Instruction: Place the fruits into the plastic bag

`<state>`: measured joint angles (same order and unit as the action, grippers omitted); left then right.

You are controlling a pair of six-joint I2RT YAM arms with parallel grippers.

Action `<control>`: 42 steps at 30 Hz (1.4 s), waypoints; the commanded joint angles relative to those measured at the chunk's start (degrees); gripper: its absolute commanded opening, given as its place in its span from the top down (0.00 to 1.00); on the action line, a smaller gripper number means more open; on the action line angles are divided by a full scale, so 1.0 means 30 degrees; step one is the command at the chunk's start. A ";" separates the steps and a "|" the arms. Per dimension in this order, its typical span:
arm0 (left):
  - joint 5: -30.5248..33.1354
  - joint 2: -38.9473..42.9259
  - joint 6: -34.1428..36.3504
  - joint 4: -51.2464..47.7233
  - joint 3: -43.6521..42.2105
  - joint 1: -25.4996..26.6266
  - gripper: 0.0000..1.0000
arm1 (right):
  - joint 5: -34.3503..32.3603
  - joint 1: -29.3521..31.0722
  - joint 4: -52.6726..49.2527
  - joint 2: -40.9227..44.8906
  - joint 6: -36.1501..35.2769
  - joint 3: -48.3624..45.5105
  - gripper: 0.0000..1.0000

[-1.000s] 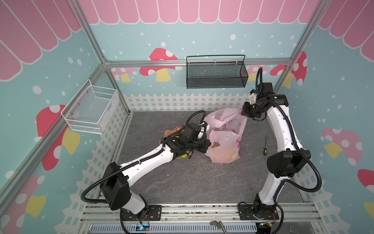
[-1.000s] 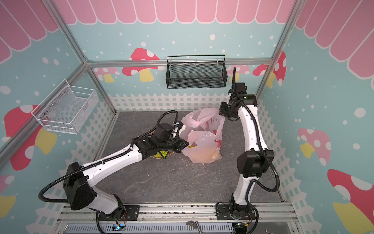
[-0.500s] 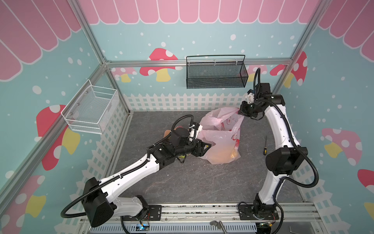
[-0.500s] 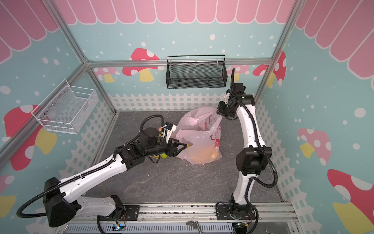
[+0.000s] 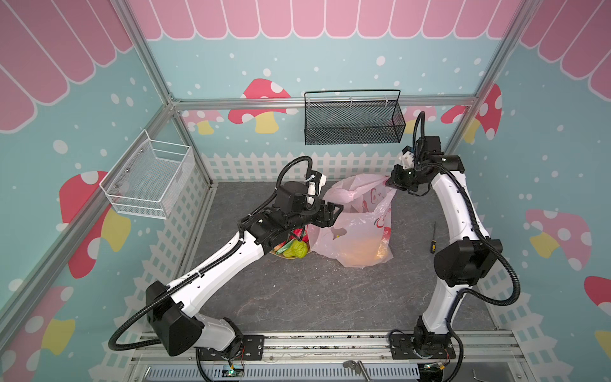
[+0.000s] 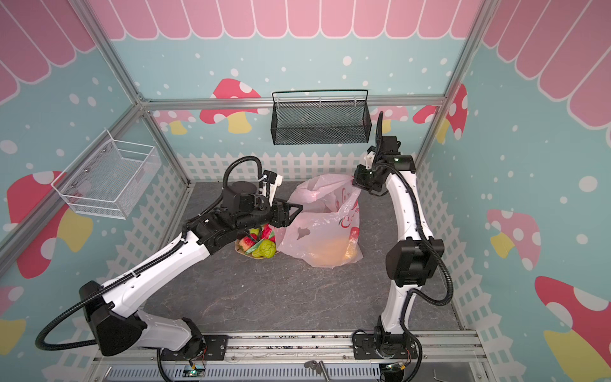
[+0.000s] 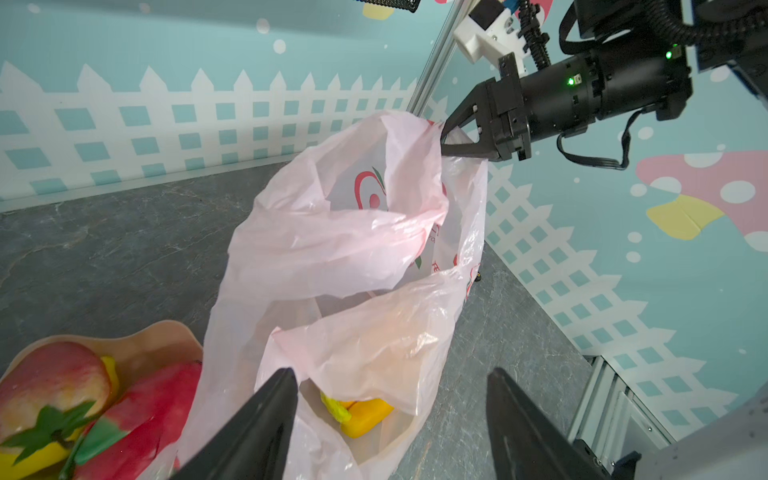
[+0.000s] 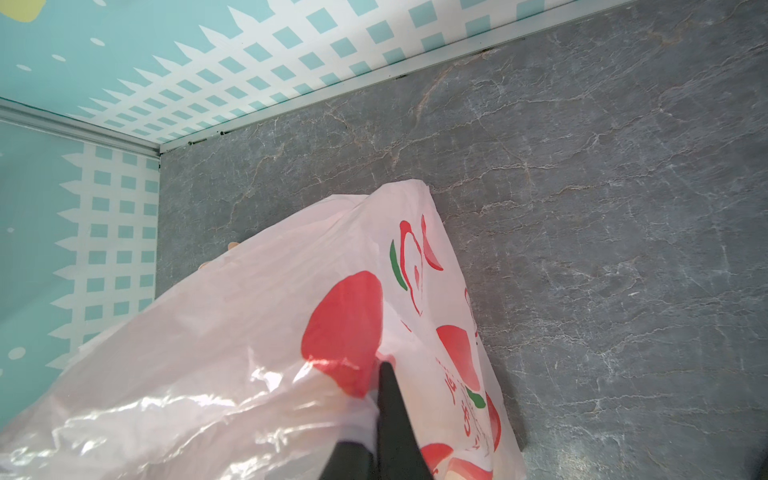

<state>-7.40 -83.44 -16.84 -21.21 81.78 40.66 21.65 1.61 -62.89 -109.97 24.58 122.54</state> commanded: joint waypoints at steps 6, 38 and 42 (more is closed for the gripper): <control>0.1367 -0.1601 0.5891 0.1051 0.0551 0.0510 0.27 | 0.0401 0.0190 0.0127 0.1025 0.0039 -0.0371 0.97; 0.4948 -0.7662 1.4106 0.4203 0.6227 -0.0043 0.94 | 0.1748 0.0277 -0.0192 0.1238 -0.1609 -0.1086 0.96; 0.5137 -0.7892 1.3979 0.4000 0.6896 -0.0133 1.00 | 0.2152 0.0283 -0.0058 0.1179 -0.1915 -0.0972 0.89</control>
<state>6.94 -106.21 23.40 -9.04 99.74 40.69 26.55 2.00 -62.61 -107.85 20.91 119.94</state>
